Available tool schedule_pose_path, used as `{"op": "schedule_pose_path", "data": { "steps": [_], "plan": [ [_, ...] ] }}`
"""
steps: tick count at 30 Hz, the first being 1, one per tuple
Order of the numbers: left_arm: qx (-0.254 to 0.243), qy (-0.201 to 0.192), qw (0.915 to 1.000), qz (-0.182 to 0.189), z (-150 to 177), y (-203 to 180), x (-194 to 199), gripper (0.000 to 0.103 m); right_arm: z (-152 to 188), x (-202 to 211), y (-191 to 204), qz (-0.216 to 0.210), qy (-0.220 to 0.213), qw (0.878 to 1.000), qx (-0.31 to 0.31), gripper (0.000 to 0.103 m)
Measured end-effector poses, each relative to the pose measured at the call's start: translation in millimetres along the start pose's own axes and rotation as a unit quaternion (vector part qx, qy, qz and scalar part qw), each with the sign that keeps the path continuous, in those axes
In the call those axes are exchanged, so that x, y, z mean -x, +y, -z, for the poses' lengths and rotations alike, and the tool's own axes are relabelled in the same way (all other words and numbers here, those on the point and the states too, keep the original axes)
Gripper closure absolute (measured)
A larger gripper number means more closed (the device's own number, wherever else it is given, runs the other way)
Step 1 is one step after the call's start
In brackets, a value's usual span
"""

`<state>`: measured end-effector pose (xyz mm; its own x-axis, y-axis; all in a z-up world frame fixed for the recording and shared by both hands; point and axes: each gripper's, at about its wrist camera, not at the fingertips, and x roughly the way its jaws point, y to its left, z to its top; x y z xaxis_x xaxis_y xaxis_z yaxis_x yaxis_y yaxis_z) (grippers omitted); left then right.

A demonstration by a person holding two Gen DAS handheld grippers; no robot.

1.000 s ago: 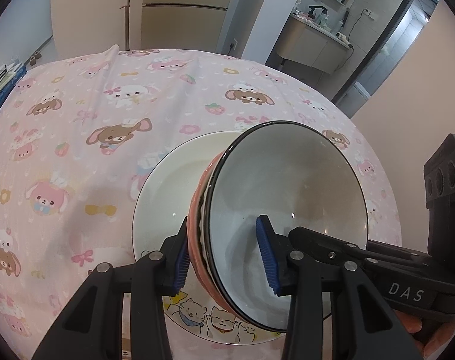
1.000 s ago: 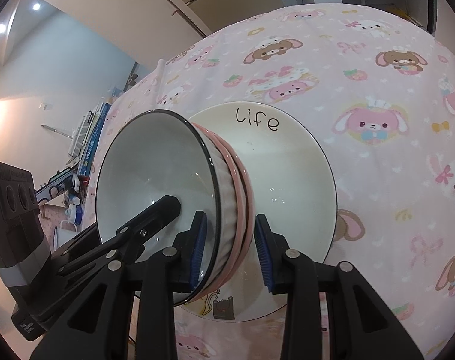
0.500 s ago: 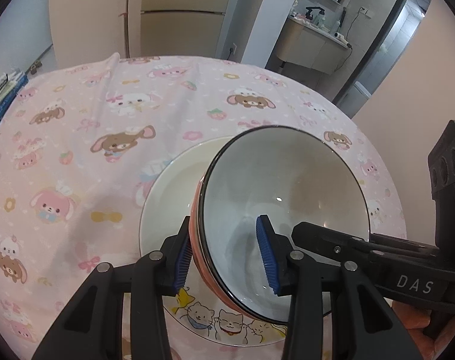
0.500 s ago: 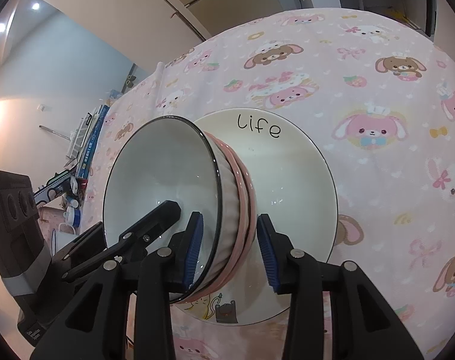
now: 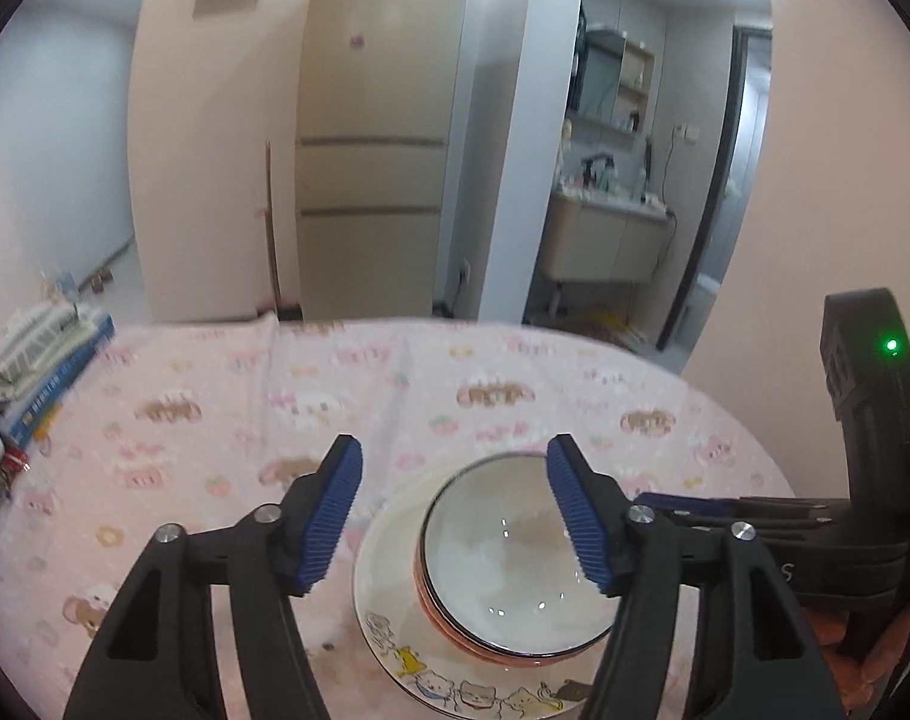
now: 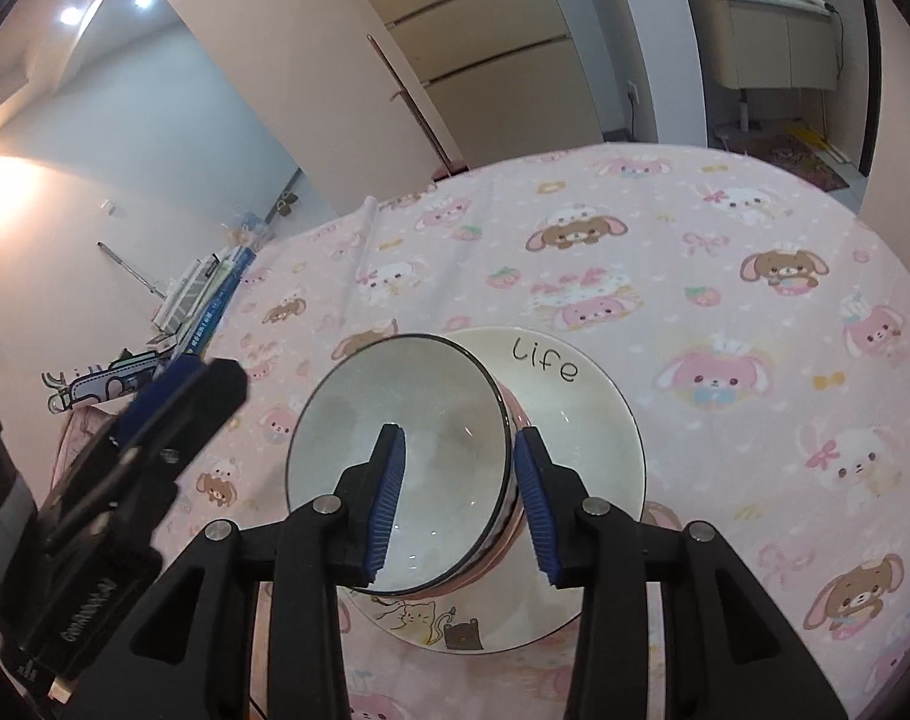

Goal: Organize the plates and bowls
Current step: 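Open both tools and raise them away from the stacked dishes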

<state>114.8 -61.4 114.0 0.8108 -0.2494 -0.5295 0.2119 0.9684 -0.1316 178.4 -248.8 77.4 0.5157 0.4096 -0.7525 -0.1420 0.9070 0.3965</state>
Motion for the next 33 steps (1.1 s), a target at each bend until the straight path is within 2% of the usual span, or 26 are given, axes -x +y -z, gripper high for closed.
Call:
{"op": "schedule_pose_path", "data": {
  "steps": [4, 7, 11, 14, 16, 18, 19, 22, 24, 26, 27, 30, 33],
  "plan": [
    [-0.009, -0.058, 0.9980, -0.023, -2, 0, 27, 0.023, 2, 13, 4, -0.010, -0.011, 1.000, 0.005, 0.065],
    [-0.032, -0.092, 0.9947, -0.033, -3, -4, 42, 0.018, 6, 29, 8, 0.011, -0.044, 0.999, 0.019, 0.065],
    [-0.062, -0.126, 0.9887, -0.054, -2, -10, 58, 0.018, 12, 53, 16, 0.019, -0.089, 0.995, 0.042, 0.061],
    [-0.054, -0.160, 0.9846, -0.045, 0, -8, 79, 0.017, 18, 70, 22, 0.020, -0.121, 0.991, 0.053, 0.057],
    [-0.050, -0.182, 0.9816, -0.028, 1, -7, 93, 0.013, 24, 84, 28, 0.040, -0.160, 0.984, 0.068, 0.053],
    [-0.063, -0.196, 0.9786, -0.014, 4, -8, 104, 0.012, 31, 96, 35, 0.069, -0.202, 0.973, 0.089, 0.041],
    [-0.069, -0.200, 0.9771, -0.019, 6, -9, 110, 0.011, 33, 101, 37, 0.074, -0.216, 0.969, 0.096, 0.039],
    [-0.071, -0.207, 0.9756, -0.021, 9, -9, 121, 0.011, 40, 114, 42, 0.067, -0.239, 0.963, 0.106, 0.031],
    [-0.062, -0.211, 0.9754, -0.018, 11, -7, 128, 0.011, 44, 123, 44, 0.057, -0.259, 0.958, 0.110, 0.019],
    [-0.054, -0.221, 0.9737, -0.018, 14, -5, 136, 0.010, 51, 133, 45, 0.056, -0.292, 0.948, 0.112, 0.013],
    [-0.052, -0.228, 0.9720, -0.022, 16, -3, 141, 0.003, 55, 137, 46, 0.059, -0.308, 0.943, 0.114, 0.008],
    [-0.054, -0.257, 0.9641, -0.040, 24, -2, 153, 0.000, 62, 144, 50, 0.069, -0.339, 0.929, 0.130, 0.001],
    [-0.063, -0.271, 0.9589, -0.055, 30, -3, 162, 0.000, 69, 149, 52, 0.071, -0.359, 0.920, 0.142, 0.001]
  ]
}}
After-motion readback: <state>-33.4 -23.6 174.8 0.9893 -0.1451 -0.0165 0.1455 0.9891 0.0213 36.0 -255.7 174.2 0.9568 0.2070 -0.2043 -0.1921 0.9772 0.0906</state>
